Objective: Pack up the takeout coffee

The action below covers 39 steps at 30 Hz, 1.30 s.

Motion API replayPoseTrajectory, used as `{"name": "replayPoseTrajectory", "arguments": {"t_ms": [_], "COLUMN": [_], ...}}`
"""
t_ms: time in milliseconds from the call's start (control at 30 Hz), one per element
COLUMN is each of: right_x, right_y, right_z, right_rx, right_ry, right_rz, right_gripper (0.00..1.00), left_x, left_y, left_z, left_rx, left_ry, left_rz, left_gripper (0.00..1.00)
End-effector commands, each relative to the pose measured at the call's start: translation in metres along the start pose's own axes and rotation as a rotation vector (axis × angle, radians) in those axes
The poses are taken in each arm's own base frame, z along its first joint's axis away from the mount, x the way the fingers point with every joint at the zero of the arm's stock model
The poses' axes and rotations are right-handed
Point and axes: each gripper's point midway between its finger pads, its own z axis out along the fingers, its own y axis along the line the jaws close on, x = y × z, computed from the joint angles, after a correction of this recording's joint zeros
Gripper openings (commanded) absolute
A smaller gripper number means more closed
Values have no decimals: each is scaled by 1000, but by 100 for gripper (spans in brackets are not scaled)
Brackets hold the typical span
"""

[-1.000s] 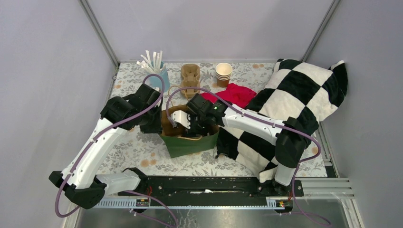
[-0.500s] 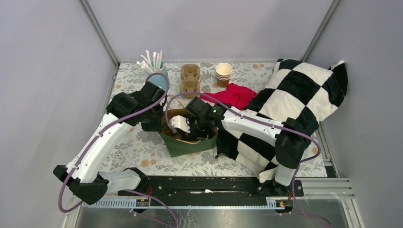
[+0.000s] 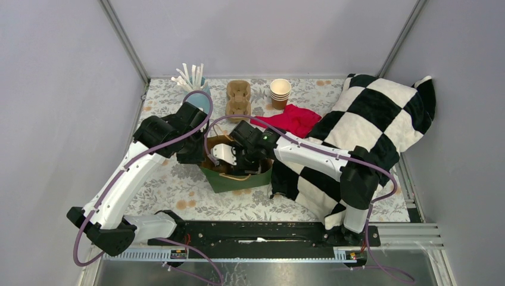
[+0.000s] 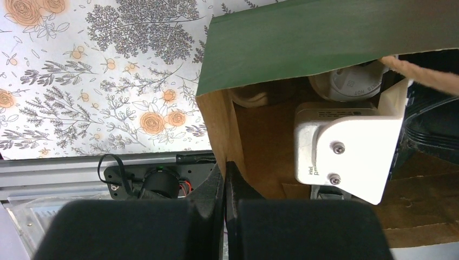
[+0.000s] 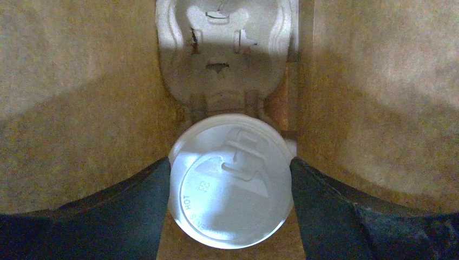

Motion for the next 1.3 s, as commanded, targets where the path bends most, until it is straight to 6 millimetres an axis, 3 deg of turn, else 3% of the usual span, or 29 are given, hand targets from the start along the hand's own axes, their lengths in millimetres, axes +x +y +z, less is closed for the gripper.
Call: {"name": "replayPoseTrajectory", "arguments": {"t_ms": [0,200,533,800,1267], "right_x": [77,62,77,81,92], "right_y": [29,21,25,28,34], "right_z": [19,13,2,15,18], "right_rx": [-108,-67,-44,-73,-90], "right_ry": [307,252,207,152,132], "right_rz": [63,62,59,62,69], "right_gripper": [78,79,81,79,80], "left_x": [-21,-20,-20,-21,-22], "left_y": [1,2,6,5,4], "left_z": [-12,-12,-12,-12,-11], "left_rx": [5,-2,-22,-20,-21], "left_ry": [-99,-99,-100,-100,-96], "left_rz": [17,27,13,20,23], "left_gripper": [0,0,0,0,0]}}
